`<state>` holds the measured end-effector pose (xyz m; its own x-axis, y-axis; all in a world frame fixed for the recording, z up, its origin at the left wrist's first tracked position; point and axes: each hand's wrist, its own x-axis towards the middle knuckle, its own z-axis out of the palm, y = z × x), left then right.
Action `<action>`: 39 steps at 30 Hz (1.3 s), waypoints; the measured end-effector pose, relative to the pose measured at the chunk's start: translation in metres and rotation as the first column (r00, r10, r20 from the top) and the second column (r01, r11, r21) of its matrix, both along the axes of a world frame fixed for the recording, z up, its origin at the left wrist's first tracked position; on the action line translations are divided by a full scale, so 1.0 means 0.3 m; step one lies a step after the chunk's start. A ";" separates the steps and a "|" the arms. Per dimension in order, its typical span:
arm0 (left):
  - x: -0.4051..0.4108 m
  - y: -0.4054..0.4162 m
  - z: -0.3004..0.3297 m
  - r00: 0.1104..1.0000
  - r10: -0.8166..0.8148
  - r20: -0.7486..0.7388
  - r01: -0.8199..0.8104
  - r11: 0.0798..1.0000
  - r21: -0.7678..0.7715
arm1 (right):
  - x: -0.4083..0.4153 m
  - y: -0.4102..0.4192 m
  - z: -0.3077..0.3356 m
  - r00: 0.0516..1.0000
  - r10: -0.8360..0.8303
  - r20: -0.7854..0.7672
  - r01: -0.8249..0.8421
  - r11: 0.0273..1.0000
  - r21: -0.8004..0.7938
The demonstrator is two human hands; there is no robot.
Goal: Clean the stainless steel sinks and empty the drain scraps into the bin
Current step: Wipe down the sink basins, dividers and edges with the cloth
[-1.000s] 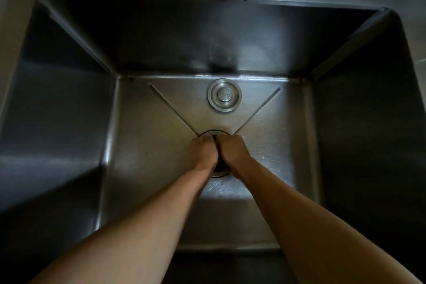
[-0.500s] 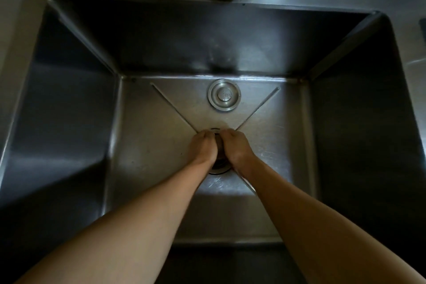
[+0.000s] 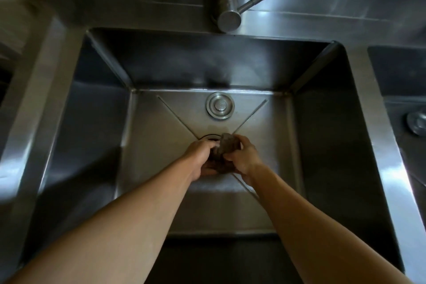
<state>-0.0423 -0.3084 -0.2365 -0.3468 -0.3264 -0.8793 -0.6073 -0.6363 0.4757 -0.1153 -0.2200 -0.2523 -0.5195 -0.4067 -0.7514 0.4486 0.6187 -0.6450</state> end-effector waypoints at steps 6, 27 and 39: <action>0.070 -0.090 -0.045 0.871 -0.382 0.310 0.490 0.737 -0.466 | -0.063 0.106 -0.014 0.882 0.133 -0.452 0.026 0.944 0.329; 0.343 -0.256 -0.159 0.584 -0.559 0.588 0.807 0.479 -0.345 | 0.009 -0.297 -0.108 0.367 0.653 -0.663 -0.579 0.718 0.386; 0.364 -0.261 -0.179 0.552 -0.572 0.607 0.828 0.462 -0.318 | 0.146 -0.185 -0.162 -0.107 0.775 -0.622 -0.878 0.221 0.425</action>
